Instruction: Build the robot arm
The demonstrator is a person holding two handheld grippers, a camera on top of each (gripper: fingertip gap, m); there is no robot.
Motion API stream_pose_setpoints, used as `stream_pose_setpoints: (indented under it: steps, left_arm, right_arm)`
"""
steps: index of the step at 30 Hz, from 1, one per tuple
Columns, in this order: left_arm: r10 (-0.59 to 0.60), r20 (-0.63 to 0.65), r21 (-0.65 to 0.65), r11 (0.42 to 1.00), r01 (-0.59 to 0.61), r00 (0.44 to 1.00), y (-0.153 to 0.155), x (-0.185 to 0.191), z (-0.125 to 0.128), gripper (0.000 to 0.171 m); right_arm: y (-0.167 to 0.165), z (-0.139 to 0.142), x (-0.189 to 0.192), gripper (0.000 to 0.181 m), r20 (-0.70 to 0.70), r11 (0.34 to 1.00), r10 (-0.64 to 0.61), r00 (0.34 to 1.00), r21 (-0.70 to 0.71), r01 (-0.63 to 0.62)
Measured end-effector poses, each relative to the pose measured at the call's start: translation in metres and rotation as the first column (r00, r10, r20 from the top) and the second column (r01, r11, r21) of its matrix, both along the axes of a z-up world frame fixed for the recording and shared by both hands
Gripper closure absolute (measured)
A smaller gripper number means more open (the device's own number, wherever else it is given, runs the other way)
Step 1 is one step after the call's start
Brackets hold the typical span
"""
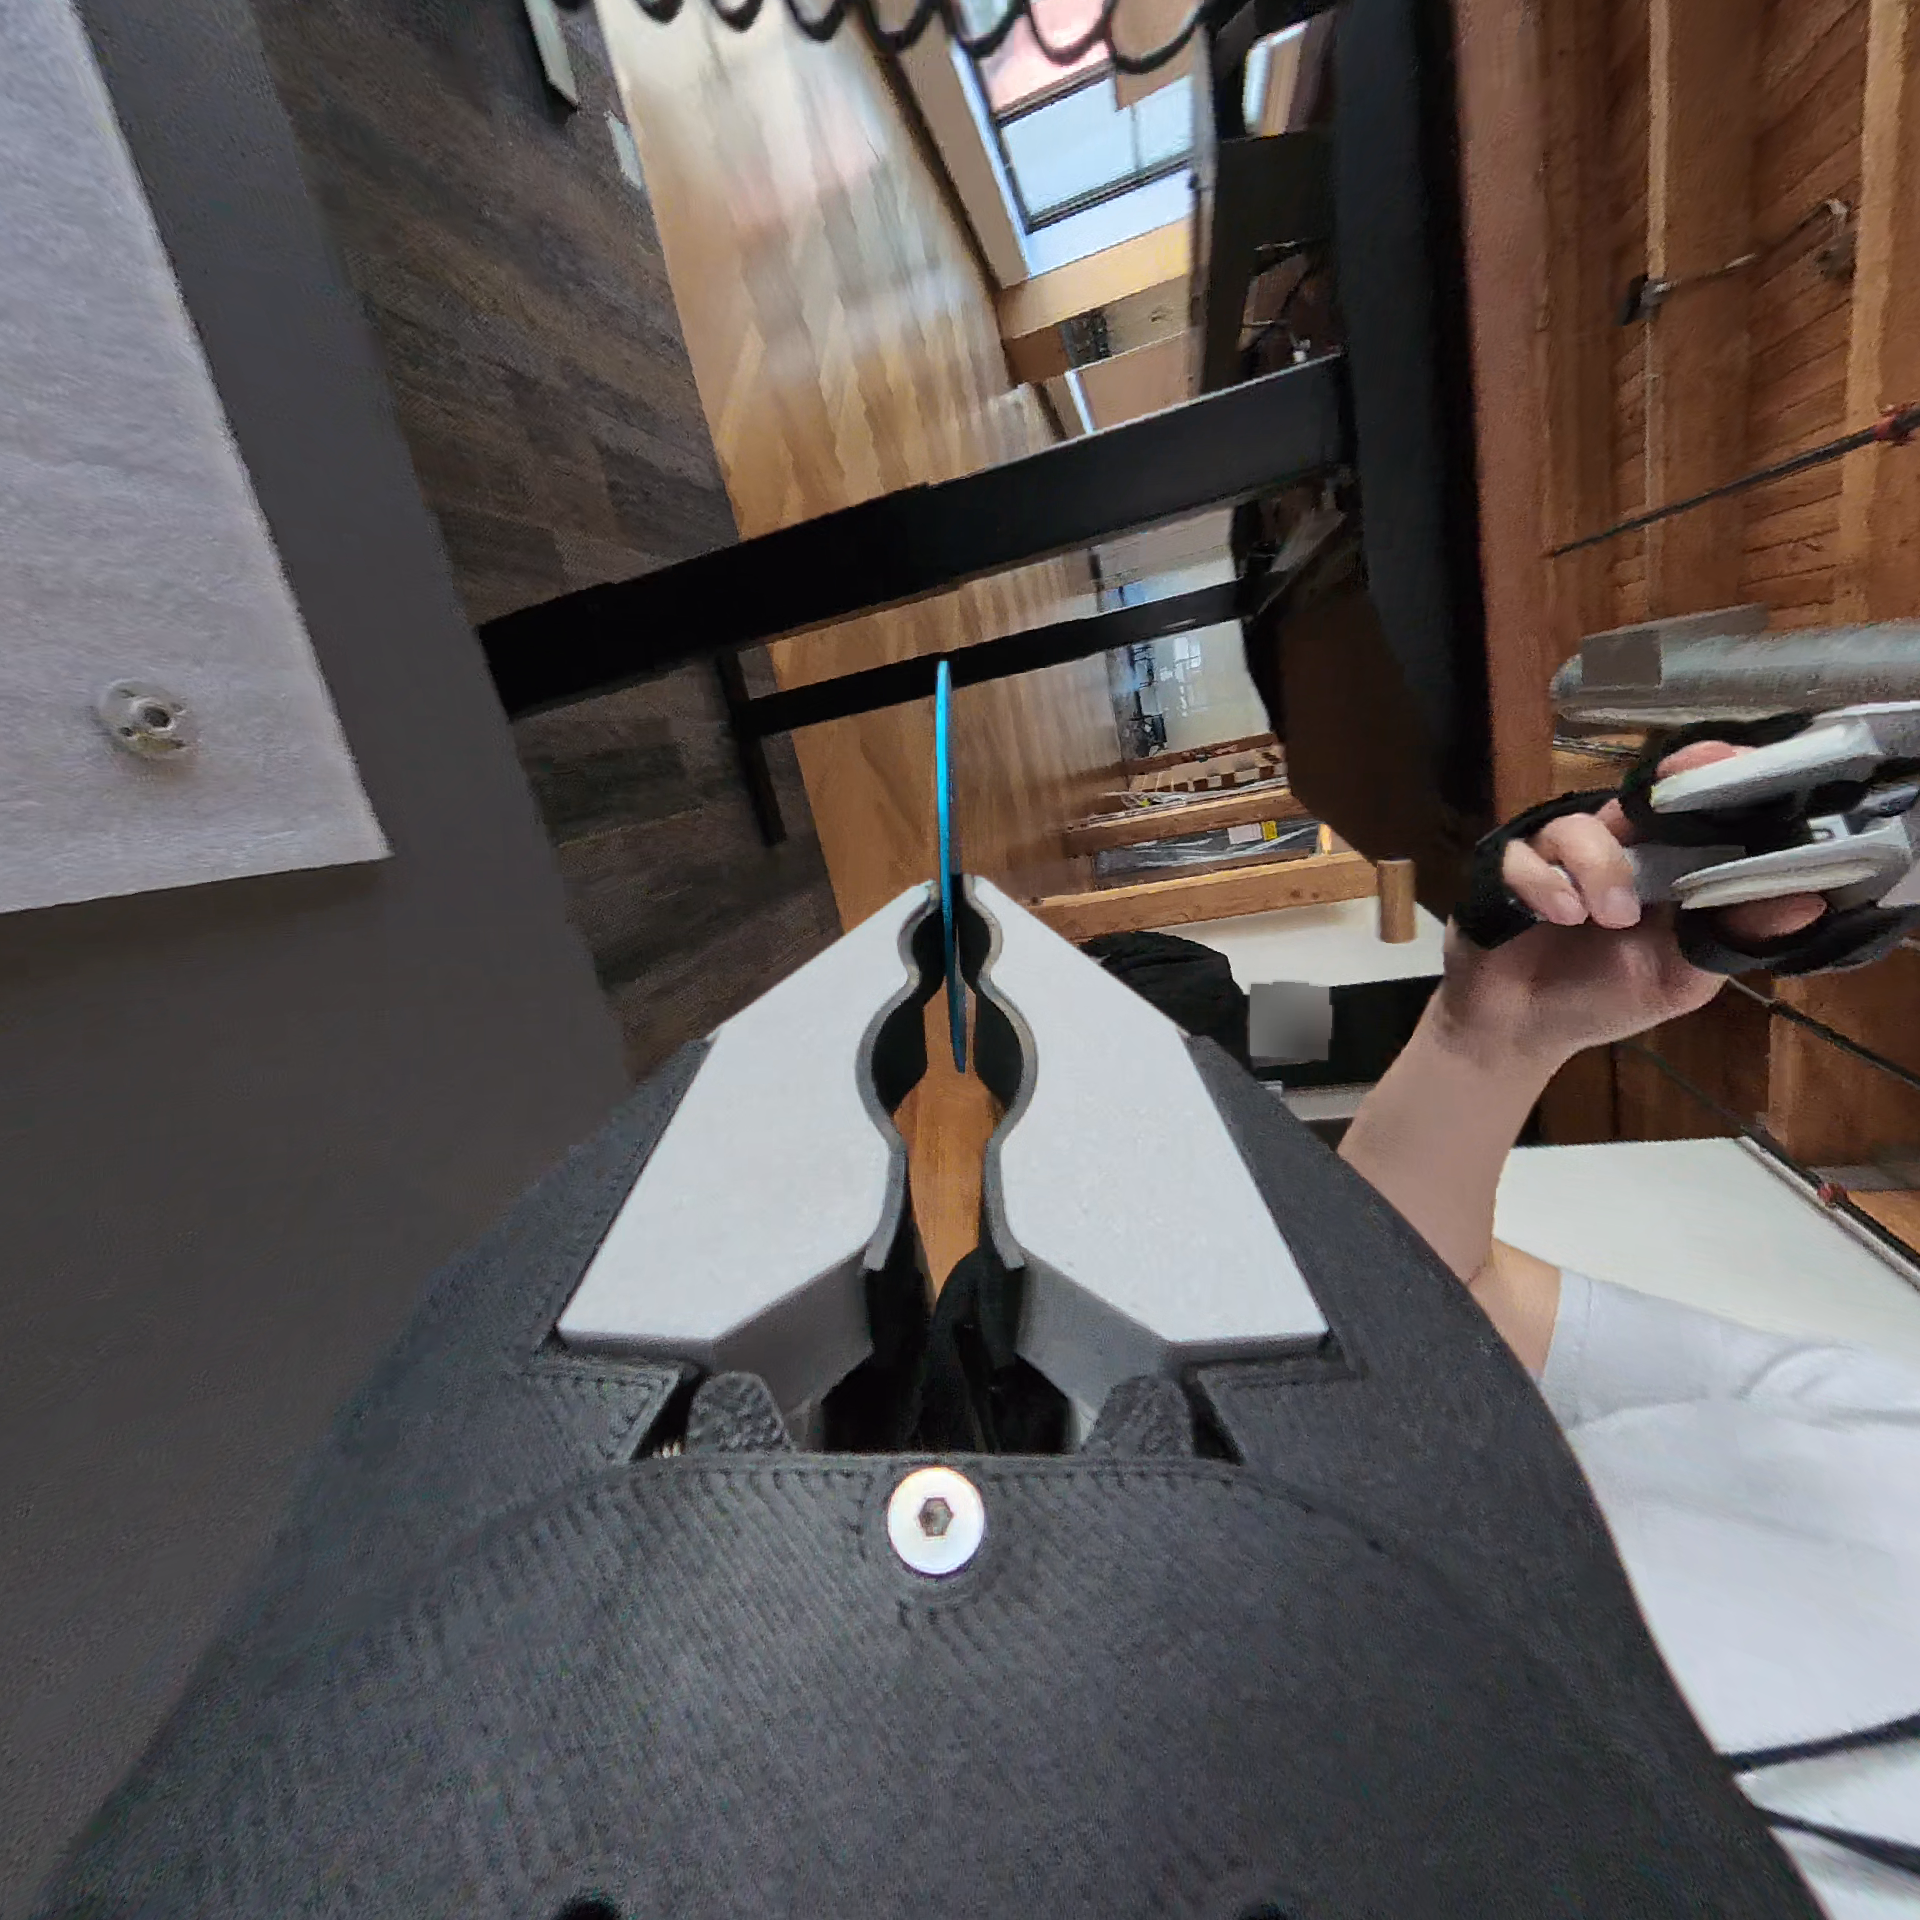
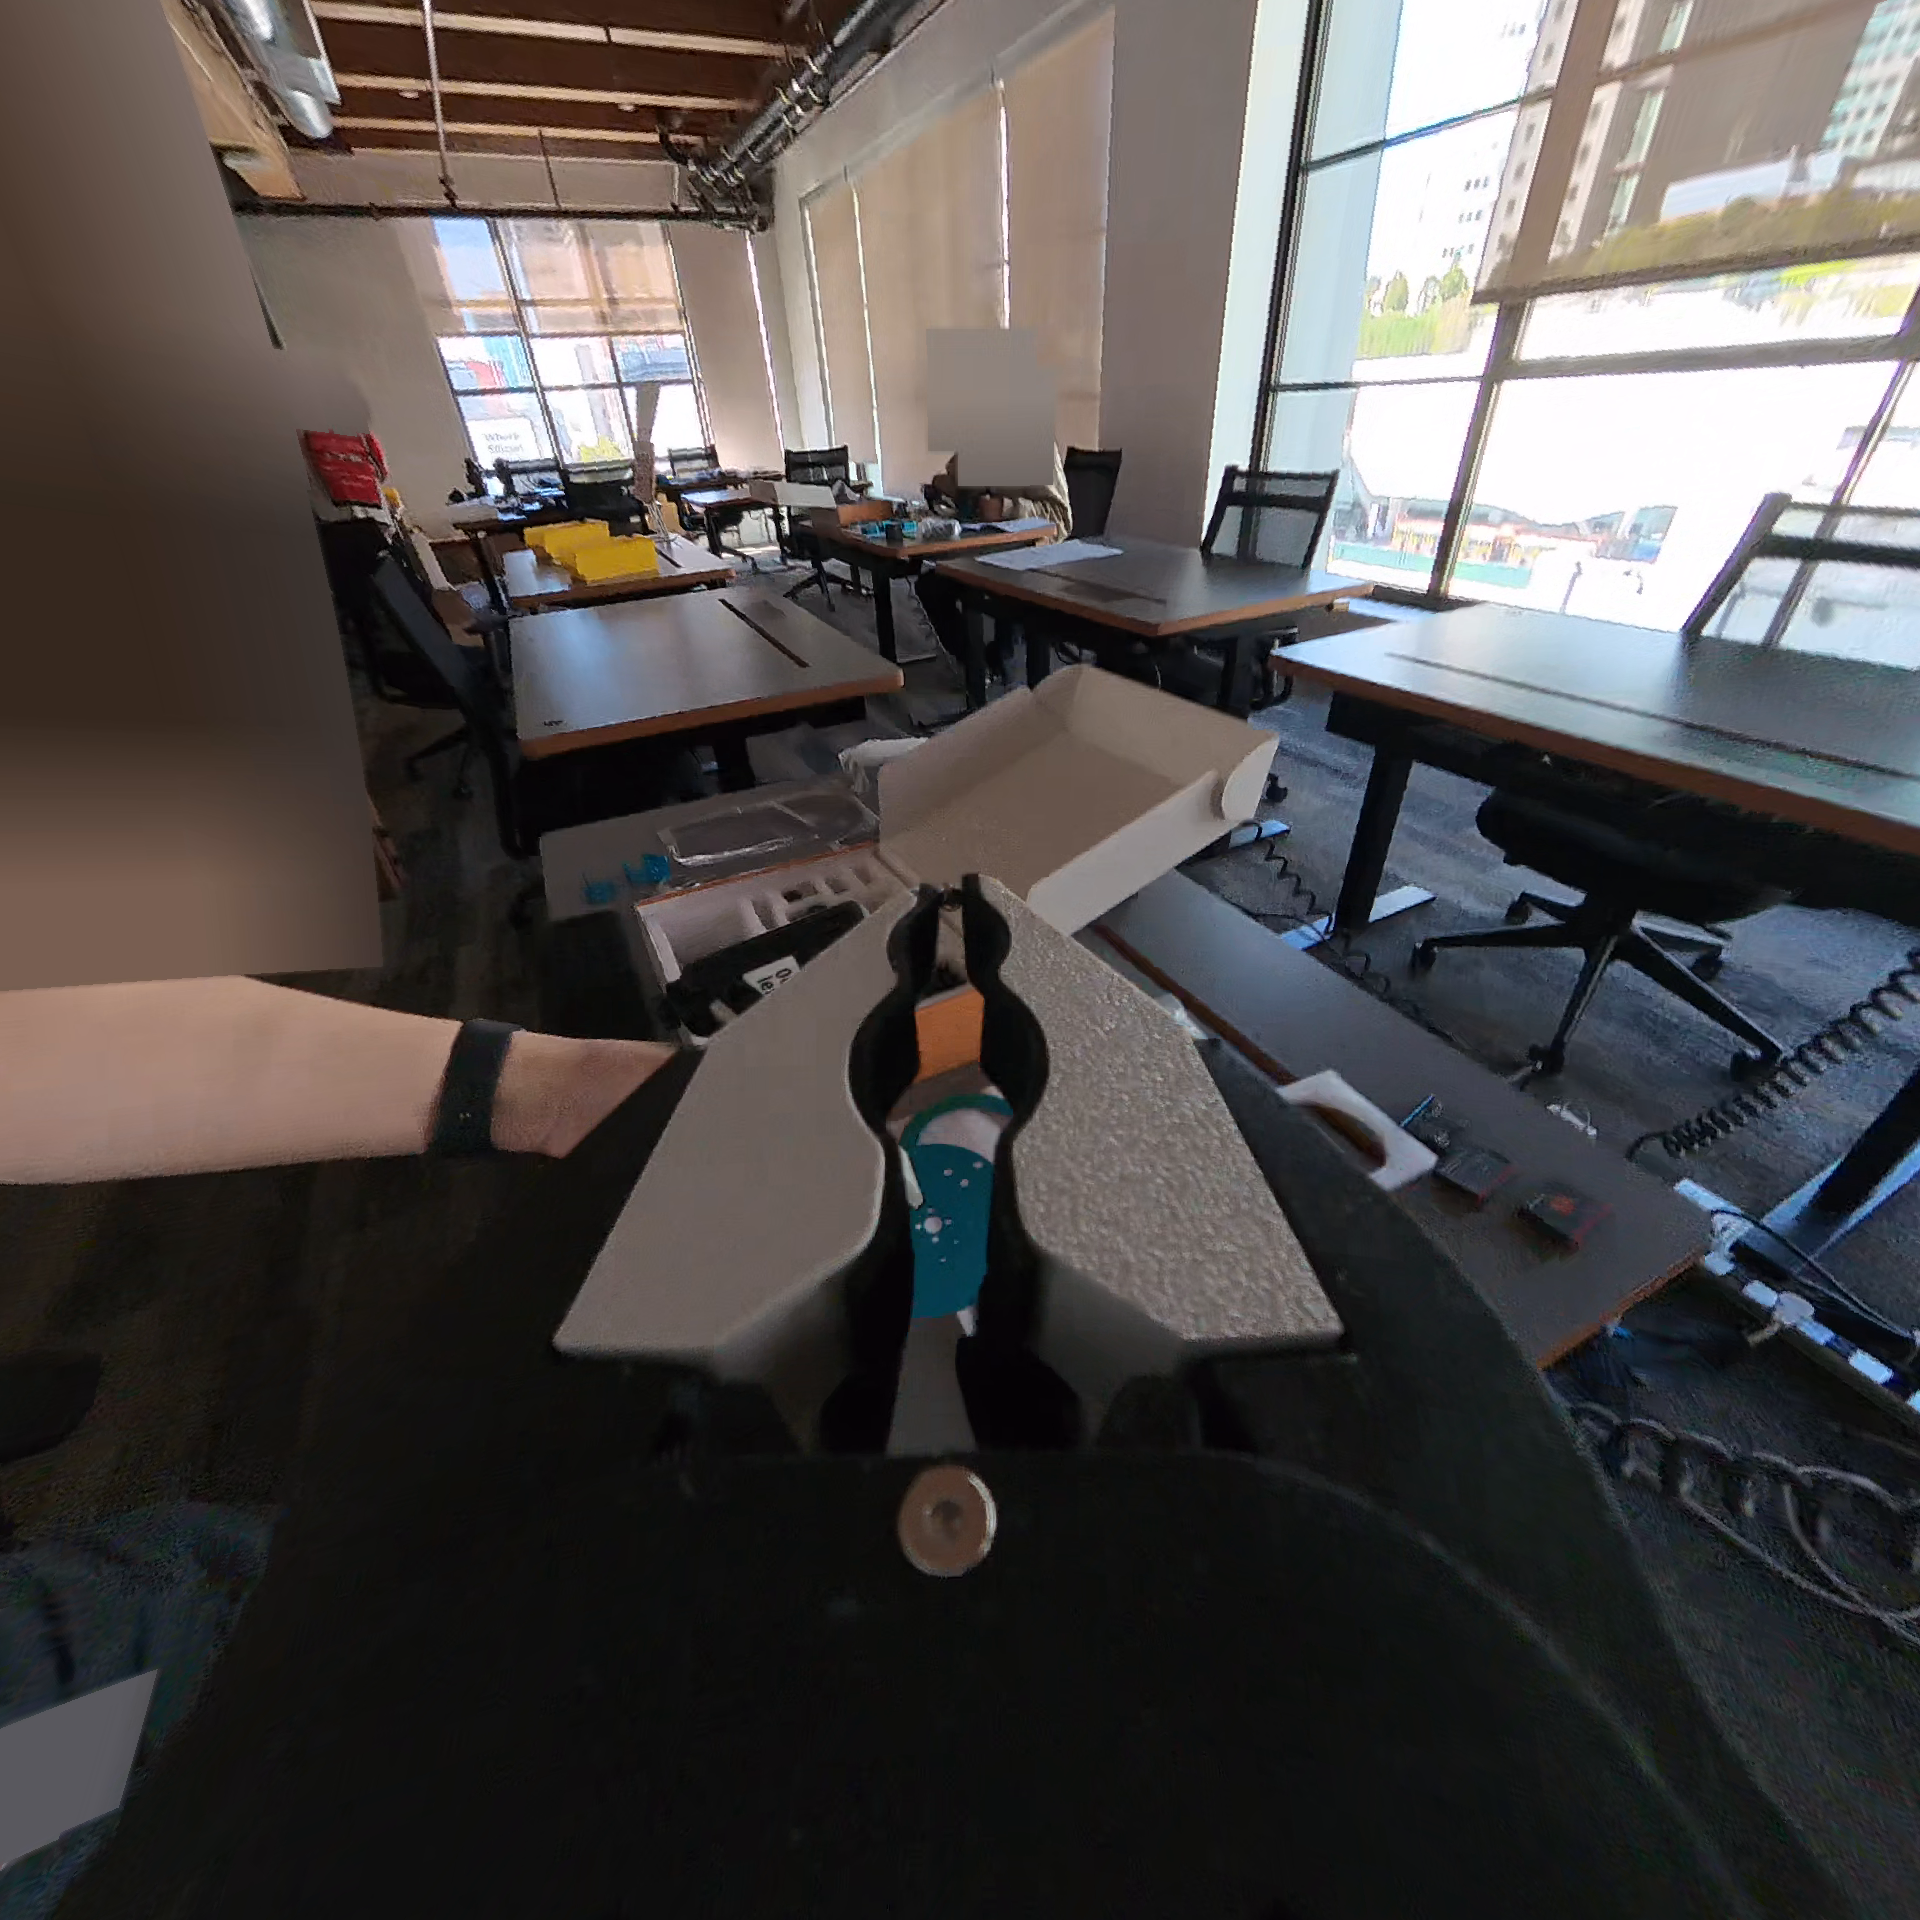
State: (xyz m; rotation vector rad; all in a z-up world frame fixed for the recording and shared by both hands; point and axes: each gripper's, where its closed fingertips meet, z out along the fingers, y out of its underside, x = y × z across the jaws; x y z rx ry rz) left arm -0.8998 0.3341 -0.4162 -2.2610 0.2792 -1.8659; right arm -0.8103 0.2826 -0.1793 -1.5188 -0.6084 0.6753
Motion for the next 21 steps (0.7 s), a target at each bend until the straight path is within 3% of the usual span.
stream_pose_setpoints:
  steps: [6,10,16,21]
  left_arm:
    - [-0.087,-0.116,-0.024,0.996,0.084,0.989,0.039,-0.011,-0.094,0.171]
    - [-0.149,-0.098,0.063,0.986,0.156,0.984,0.054,-0.011,-0.108,0.171]
    - [-0.251,-0.027,0.192,0.949,0.251,0.968,0.06,0.003,-0.103,0.171]
    - [-0.209,0.056,0.105,0.974,0.202,0.976,0.048,0.005,-0.113,0.171]
  right_arm:
    - [0.036,-0.15,-0.014,0.178,-0.017,0.991,-0.097,0.995,-0.093,0.095]
    - [0.033,-0.221,-0.01,0.178,-0.007,0.986,-0.16,0.987,-0.041,0.159]
    - [0.002,-0.263,-0.004,0.178,-0.03,0.965,-0.247,0.969,0.08,0.249]
    - [-0.018,-0.275,-0.018,0.178,-0.135,0.954,-0.288,0.948,0.04,0.295]
